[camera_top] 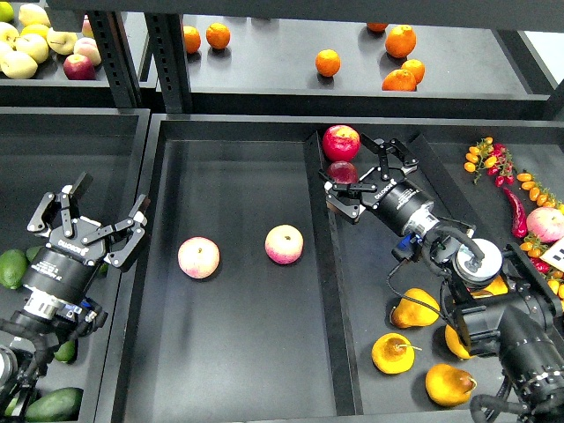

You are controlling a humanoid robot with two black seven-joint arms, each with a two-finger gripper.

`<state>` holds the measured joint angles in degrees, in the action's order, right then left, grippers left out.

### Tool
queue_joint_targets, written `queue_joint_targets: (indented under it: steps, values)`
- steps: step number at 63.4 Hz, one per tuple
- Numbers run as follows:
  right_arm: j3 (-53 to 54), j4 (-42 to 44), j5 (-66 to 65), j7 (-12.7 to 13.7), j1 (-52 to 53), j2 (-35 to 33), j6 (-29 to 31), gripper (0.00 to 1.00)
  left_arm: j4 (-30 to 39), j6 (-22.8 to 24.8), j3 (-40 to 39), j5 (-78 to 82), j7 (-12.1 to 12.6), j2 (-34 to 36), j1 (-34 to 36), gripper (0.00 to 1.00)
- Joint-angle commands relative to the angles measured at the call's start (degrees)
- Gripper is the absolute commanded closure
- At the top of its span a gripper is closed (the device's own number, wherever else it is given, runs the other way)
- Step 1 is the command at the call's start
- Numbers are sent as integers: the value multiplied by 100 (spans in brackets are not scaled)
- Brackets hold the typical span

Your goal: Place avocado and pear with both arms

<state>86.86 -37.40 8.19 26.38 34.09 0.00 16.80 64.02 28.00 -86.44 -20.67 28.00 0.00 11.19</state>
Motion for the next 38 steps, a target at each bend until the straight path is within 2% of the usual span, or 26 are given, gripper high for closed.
queue_joint_targets:
  steps: [1,3,6,16,25,33,38]
  values:
    - [60,92,16,-735,-25,0,16,1,-616,0,-91,-7,0,0,409,1]
    - [60,101,34,-914,-112,0,43,0,-741,0,-118,-7,0,0,437,1]
    - [68,92,51,-985,-279,0,78,0,-821,0,-127,-7,0,0,428,1]
    - [86,-197,157,-1047,-1263,0,298,0,-1015,0,-180,-7,0,0,51,1]
    - [24,-813,245,-1056,-2099,0,482,0,-865,0,-92,-24,0,0,-345,1]
    - [-72,-1577,614,-1065,-2600,0,438,0,-356,0,-188,-24,0,0,-582,1]
    - [-248,-2175,798,-1065,-2934,0,386,0,206,0,-215,-16,0,0,-890,1]
